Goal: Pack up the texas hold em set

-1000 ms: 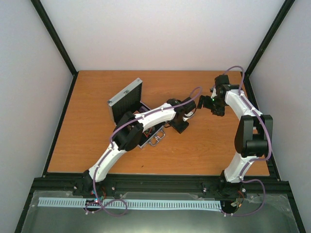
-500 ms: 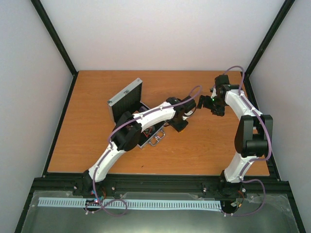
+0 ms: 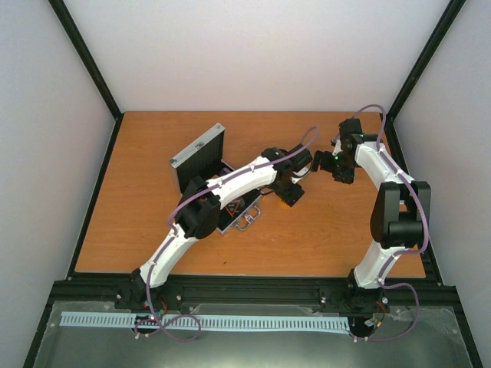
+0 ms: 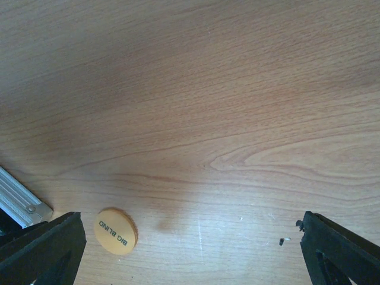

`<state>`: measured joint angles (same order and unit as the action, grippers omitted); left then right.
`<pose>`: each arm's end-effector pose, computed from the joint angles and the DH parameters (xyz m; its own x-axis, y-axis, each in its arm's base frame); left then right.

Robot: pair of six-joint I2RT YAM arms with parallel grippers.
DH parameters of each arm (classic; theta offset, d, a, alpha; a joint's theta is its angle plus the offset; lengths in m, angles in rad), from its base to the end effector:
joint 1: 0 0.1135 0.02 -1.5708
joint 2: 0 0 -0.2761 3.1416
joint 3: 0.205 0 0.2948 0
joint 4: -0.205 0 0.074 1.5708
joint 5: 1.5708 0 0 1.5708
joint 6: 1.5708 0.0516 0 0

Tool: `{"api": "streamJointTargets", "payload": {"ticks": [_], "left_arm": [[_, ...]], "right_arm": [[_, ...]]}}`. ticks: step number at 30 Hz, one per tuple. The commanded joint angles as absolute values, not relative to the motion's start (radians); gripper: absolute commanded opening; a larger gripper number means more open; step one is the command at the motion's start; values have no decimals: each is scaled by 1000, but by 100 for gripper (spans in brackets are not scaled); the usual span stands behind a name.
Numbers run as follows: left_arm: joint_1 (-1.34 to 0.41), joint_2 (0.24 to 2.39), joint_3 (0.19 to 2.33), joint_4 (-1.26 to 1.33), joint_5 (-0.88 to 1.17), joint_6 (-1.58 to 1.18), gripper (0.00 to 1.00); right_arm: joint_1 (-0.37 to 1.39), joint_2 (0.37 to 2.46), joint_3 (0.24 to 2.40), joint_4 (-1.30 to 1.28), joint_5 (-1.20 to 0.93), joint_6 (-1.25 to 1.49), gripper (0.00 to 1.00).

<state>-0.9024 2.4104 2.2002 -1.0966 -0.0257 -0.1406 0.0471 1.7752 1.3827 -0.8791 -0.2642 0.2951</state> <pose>0.3438 -0.4333 0.1751 -0.7017 0.6626 -0.2618 0.6889 0.7248 -0.0120 0.4011 0.0324 0.2106 -0.9488 0.2363 -0.2094 0.1606 0.9322 0.3245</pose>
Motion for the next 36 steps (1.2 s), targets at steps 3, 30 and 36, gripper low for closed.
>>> {"api": "streamJointTargets", "payload": {"ticks": [3,30,36], "left_arm": [[-899,2472,2340,-1147,13,-167,78],[-914,2581,2328,-1160,30,-222,67],[-915,2579,2261,-1131,15,-231,58]], "right_arm": [[38,1758,1371,-874,-270,288,100],[38,1769,1370,-876,-261,288,100],[38,1768,1370,-875,-262,287,100]]}}
